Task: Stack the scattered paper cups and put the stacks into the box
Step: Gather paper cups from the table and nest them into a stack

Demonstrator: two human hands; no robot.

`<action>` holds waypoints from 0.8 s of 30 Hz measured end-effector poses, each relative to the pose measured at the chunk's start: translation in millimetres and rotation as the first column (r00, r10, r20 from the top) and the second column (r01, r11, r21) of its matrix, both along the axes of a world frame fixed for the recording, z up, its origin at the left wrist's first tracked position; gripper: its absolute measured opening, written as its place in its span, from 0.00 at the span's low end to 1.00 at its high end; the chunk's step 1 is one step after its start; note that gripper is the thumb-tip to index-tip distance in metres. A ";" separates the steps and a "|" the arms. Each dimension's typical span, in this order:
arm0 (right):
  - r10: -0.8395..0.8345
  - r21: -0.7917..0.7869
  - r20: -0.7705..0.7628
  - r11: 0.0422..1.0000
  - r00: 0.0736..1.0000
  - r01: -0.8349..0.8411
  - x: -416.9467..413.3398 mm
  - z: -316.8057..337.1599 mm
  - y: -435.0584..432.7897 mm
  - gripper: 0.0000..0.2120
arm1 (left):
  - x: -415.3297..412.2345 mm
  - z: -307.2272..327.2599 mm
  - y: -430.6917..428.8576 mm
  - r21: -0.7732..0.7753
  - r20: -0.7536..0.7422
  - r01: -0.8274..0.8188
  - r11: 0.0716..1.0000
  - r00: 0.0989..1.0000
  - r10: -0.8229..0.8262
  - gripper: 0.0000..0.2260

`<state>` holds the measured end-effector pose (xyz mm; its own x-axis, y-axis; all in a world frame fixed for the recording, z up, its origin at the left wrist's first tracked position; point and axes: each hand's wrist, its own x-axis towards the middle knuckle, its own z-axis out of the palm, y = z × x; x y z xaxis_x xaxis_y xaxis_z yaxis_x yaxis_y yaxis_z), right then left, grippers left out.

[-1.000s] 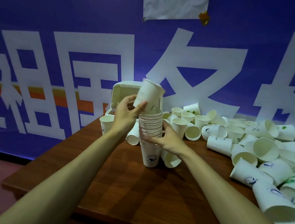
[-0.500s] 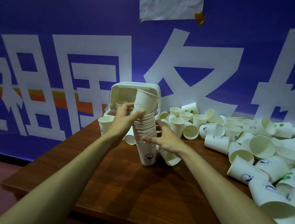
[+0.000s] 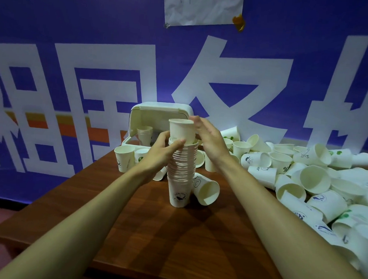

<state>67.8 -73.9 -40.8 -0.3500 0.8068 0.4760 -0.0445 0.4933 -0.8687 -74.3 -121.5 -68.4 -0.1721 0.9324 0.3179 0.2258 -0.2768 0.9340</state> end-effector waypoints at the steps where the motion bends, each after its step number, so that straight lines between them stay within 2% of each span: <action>1: -0.073 0.035 0.027 0.997 0.997 0.072 -3.0 0.4 1.7 0.18 | 1.1 -1.1 -1.8 0.008 -0.002 0.024 1.000 1.000 -0.024 0.21; 3: -0.188 0.060 0.064 0.981 0.980 0.184 -6.2 -4.8 6.6 0.15 | -0.4 -6.0 -6.0 0.003 -0.004 0.063 0.998 0.998 -0.063 0.24; 5: -0.225 0.059 0.089 0.974 0.970 0.220 -6.0 -12.0 8.9 0.09 | -4.8 -15.6 -8.6 -0.030 -0.037 0.081 0.996 0.996 -0.082 0.30; 7: -0.235 0.051 0.089 0.972 0.968 0.231 -4.6 -17.3 9.2 0.07 | -7.1 -27.0 -10.7 -0.082 -0.099 0.100 0.992 0.989 -0.108 0.32; 11: -0.212 0.019 0.104 0.977 0.972 0.211 -3.0 -12.7 9.8 0.21 | -5.3 -46.6 -7.2 -0.118 -0.195 0.134 0.984 0.969 -0.155 0.31; 12: -0.204 -0.013 0.108 0.978 0.973 0.206 -3.0 -11.8 10.4 0.22 | -4.3 -49.7 -6.1 -0.106 -0.204 0.128 0.986 0.968 -0.147 0.30; 15: -0.181 -0.130 0.070 0.973 0.981 0.189 -3.6 -15.2 11.8 0.16 | -2.0 -55.5 -3.2 -0.071 -0.212 0.068 0.995 0.974 -0.081 0.29; 17: -0.182 -0.141 0.066 0.972 0.981 0.190 -5.0 -17.5 11.5 0.14 | -4.5 -59.6 -1.4 -0.063 -0.219 0.031 0.998 0.975 -0.045 0.32; 20: -0.162 -0.073 0.144 0.982 0.976 0.174 -8.1 -16.5 7.7 0.18 | -10.1 -63.1 -1.2 -0.057 -0.224 0.007 0.998 0.974 -0.020 0.37; 22: -0.145 -0.077 0.186 0.984 0.972 0.161 -9.9 -20.3 5.2 0.23 | -12.8 -63.8 -3.5 -0.036 -0.228 -0.015 0.999 0.974 0.006 0.35; 24: -0.221 -0.078 0.220 0.967 0.950 0.243 -7.8 -30.9 5.9 0.26 | -17.6 -62.9 -8.0 -0.014 -0.222 -0.048 0.999 0.974 0.043 0.33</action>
<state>60.0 -68.0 -71.6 -0.2294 0.9182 0.3230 0.2480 0.3761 -0.8928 -91.9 -129.5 -131.3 -0.1416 0.9313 0.3355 0.4401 -0.2443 0.8641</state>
